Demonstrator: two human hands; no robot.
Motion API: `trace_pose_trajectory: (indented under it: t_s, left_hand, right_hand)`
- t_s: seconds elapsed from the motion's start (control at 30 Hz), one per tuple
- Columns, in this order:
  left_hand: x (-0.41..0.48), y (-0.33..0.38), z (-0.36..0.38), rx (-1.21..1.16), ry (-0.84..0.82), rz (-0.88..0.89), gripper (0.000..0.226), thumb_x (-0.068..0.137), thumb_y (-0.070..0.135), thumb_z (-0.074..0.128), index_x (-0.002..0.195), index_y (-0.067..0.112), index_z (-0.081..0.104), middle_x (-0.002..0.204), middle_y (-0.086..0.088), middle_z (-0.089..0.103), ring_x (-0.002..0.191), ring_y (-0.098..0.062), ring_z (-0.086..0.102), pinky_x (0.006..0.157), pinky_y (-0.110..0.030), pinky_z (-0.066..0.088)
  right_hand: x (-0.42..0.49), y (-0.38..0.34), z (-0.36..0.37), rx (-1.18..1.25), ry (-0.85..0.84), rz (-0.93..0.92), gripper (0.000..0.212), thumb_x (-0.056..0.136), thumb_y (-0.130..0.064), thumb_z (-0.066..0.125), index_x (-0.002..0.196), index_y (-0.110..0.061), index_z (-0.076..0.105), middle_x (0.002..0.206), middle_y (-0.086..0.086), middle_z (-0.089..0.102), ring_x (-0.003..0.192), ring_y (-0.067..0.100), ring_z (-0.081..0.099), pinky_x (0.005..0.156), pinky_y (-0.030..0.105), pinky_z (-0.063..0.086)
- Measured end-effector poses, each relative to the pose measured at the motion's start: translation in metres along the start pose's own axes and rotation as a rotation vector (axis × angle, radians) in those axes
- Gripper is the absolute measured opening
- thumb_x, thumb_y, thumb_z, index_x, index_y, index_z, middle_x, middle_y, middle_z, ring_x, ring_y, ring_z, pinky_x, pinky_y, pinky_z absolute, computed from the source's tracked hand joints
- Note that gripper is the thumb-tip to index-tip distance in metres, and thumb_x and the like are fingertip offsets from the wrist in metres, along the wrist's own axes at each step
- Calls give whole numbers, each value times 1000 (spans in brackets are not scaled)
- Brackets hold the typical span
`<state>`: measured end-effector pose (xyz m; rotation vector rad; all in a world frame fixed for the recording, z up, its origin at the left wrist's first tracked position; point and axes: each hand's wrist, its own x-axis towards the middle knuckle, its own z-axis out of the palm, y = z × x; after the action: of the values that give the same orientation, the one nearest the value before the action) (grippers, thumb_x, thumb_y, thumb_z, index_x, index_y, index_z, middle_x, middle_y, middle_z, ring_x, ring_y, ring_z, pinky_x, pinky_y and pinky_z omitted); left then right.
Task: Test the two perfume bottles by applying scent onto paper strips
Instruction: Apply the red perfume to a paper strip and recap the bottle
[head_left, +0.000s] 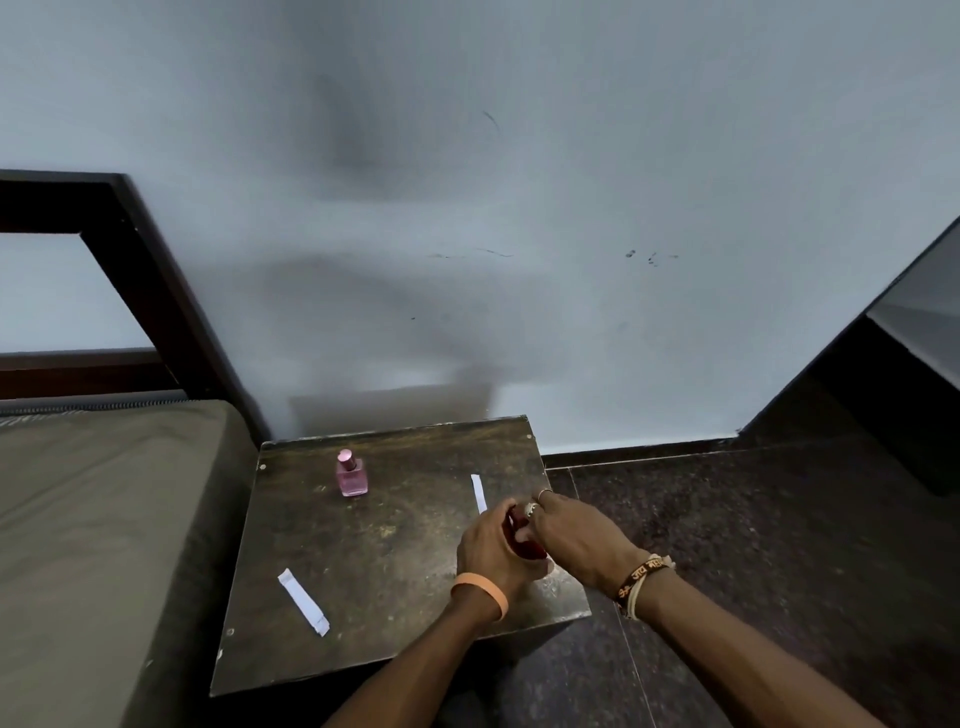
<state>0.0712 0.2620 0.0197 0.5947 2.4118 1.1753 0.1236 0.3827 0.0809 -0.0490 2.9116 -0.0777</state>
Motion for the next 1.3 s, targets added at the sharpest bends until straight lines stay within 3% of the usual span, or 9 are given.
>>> trace_pose_trajectory:
  t_s: [0.13,0.23,0.37,0.47,0.57,0.77,0.93,1.1,1.3]
  left_hand:
    - [4,3,-2,42,-27,5,53,52,47,73,101,32,60,97,9,70,90,-13,65,84,-29,53]
    - [4,5,-2,102,-37,24,51,57,47,74,103,32,59,100,8,70,94,-14,64,88,-28,51]
    - [0,7,-5,55,-21,23,52,61,45,76,109,32,61,105,8,70,98,-14,64,94,-28,49]
    - [-3,5,-7,1,-5,15,53,55,47,74,105,34,61,96,13,71,89,-7,65,86,-25,53]
    - [-2,4,-7,-6,-12,5,58,51,49,76,104,33,60,95,13,71,87,-7,66,84,-25,54]
    - [1,2,-5,18,-13,31,57,57,49,77,109,31,61,102,10,71,93,-11,66,90,-26,52]
    - [0,4,-6,-5,-30,24,60,62,43,79,116,28,60,110,5,70,101,-15,64,95,-27,46]
    - [-1,4,-6,9,-30,-4,72,57,48,80,122,29,57,111,7,69,101,-15,64,94,-28,50]
    - [0,3,-6,-10,-21,11,56,60,44,78,113,34,59,103,9,71,95,-10,65,88,-21,48]
  right_hand:
    - [1,-1,-2,-170,-3,-5,36,106,-33,32,119,-9,56,111,11,56,99,28,59,86,40,49]
    - [5,-14,-4,-180,-6,82,34,106,-32,33,109,-9,58,104,9,60,89,28,63,75,39,52]
    - [8,-27,-5,49,14,274,34,103,-37,36,109,-12,57,105,8,63,92,29,64,75,38,52]
    - [3,-19,-6,185,-50,226,34,99,-37,46,124,-14,52,116,7,58,102,27,60,84,37,51]
    - [0,-14,-2,170,-79,192,29,101,-29,46,125,-13,49,119,8,57,105,26,59,85,37,50]
    - [3,-13,2,362,-66,277,23,103,-30,38,109,-12,52,102,6,60,82,18,55,73,29,43]
    - [5,-19,2,122,-83,214,25,104,-25,40,121,-9,50,112,10,62,93,26,65,76,33,51]
    - [5,-18,5,155,-15,294,46,101,-52,32,117,-13,52,103,5,64,89,23,66,75,33,53]
    - [4,-16,5,-28,-31,214,33,103,-36,40,127,-13,36,113,8,63,99,27,63,77,39,56]
